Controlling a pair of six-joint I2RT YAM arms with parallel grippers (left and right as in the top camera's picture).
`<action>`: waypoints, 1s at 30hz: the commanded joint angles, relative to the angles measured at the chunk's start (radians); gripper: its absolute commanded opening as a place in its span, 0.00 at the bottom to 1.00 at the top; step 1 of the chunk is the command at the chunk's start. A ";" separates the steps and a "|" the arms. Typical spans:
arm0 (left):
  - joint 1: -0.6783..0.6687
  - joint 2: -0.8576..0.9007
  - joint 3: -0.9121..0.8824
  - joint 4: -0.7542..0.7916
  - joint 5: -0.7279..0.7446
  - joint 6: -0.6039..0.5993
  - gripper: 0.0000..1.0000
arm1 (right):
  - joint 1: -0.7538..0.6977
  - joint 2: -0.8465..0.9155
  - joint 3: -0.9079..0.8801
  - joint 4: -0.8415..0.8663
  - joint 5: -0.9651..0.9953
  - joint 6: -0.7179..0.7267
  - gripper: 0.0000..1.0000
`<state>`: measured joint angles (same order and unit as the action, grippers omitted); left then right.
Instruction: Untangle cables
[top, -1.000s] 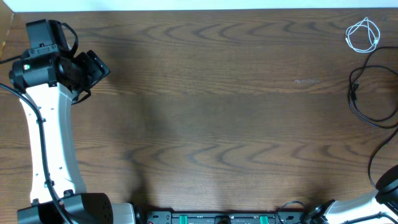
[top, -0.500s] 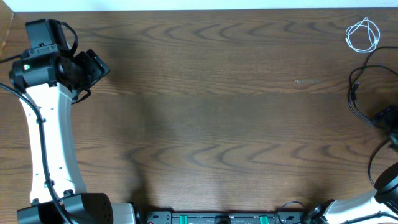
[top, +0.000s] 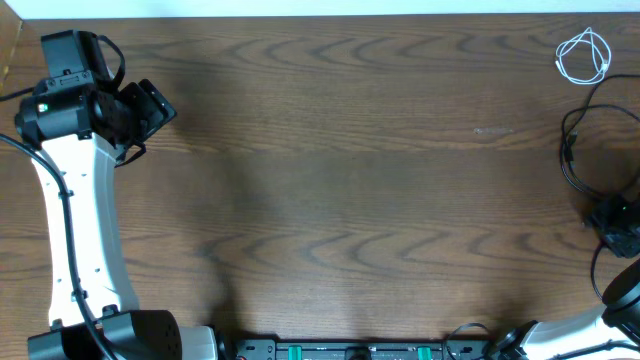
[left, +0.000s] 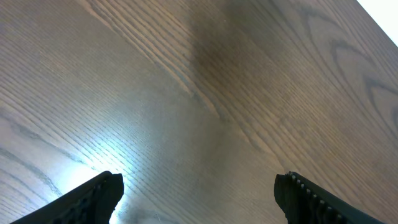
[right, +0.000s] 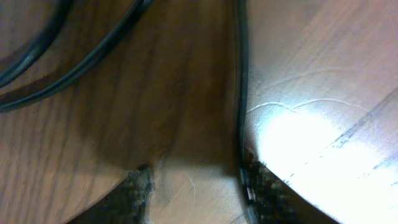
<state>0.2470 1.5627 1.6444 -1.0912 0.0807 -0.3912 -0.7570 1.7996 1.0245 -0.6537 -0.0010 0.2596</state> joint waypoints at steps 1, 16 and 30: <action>0.004 0.008 -0.007 0.004 0.005 0.016 0.83 | 0.002 -0.004 -0.035 0.021 0.033 -0.005 0.40; 0.004 0.008 -0.007 0.031 0.005 0.016 0.82 | 0.002 -0.017 0.018 0.111 -0.251 0.016 0.01; 0.004 0.008 -0.007 0.031 0.005 0.016 0.83 | 0.005 -0.028 0.403 0.197 -0.211 0.104 0.01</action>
<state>0.2470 1.5627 1.6444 -1.0615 0.0807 -0.3912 -0.7574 1.7786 1.4124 -0.4931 -0.3363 0.3073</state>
